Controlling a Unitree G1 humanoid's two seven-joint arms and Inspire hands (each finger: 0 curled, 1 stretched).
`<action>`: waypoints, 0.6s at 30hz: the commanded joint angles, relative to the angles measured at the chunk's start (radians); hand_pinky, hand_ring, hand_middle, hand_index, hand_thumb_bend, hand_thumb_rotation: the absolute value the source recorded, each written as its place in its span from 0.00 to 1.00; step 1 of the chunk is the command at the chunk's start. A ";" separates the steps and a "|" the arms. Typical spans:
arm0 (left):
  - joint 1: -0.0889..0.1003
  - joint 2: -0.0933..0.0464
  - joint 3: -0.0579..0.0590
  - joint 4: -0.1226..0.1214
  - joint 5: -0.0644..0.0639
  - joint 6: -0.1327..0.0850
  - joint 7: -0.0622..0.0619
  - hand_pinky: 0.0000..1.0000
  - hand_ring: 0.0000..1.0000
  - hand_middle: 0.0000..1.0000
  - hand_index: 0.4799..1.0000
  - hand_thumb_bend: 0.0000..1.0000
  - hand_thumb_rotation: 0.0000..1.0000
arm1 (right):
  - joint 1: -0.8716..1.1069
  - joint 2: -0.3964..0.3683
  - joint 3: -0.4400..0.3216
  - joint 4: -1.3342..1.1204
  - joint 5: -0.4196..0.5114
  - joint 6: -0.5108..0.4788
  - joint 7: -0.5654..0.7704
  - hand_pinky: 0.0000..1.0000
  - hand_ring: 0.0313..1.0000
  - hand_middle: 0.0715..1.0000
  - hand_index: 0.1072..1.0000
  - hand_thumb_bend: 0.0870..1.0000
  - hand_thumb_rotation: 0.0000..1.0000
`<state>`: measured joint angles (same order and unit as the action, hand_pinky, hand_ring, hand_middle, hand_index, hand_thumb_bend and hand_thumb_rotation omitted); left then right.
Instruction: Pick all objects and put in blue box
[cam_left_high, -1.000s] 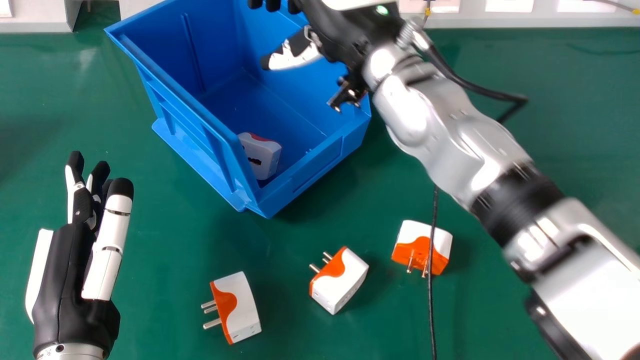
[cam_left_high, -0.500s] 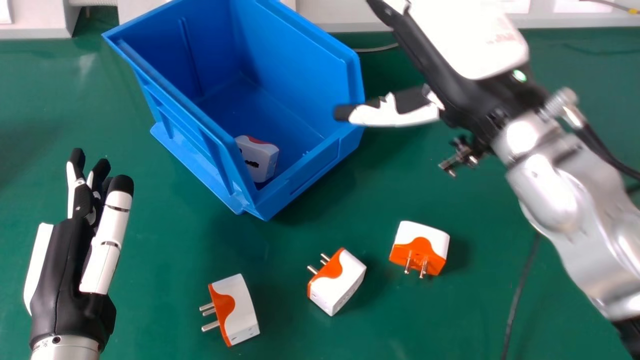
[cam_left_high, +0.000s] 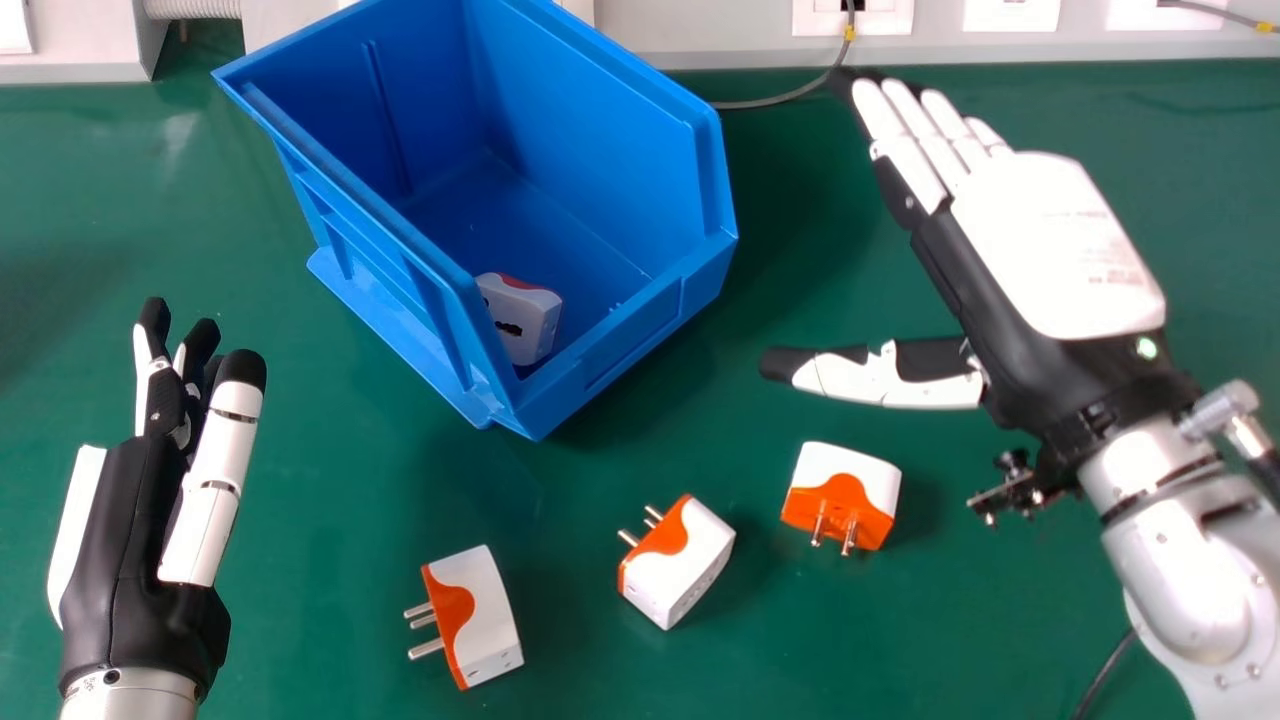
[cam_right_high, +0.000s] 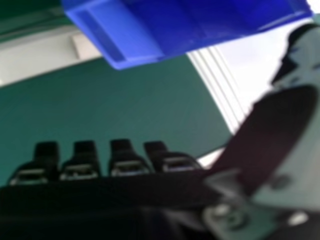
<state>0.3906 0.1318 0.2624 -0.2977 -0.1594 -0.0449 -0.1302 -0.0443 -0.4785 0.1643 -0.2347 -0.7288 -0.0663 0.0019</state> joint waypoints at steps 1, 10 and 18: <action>-0.004 0.007 0.010 -0.018 -0.008 -0.001 -0.001 0.98 1.00 1.00 1.00 0.39 0.78 | 0.011 0.009 -0.002 -0.027 -0.015 0.014 0.005 0.99 1.00 1.00 1.00 0.51 0.61; 0.002 -0.001 0.009 -0.032 -0.014 0.004 0.000 0.98 1.00 1.00 1.00 0.39 0.78 | 0.048 0.030 0.026 -0.008 -0.068 0.064 0.033 1.00 1.00 1.00 1.00 0.51 0.58; 0.004 0.003 0.014 -0.028 -0.021 0.002 -0.003 0.98 1.00 1.00 1.00 0.39 0.78 | 0.037 0.011 0.048 0.067 -0.085 0.067 0.067 1.00 1.00 1.00 1.00 0.51 0.57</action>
<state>0.3936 0.1301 0.2637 -0.3057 -0.1726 -0.0327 -0.1306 0.0125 -0.4521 0.2127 -0.1645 -0.8062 -0.0019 0.0651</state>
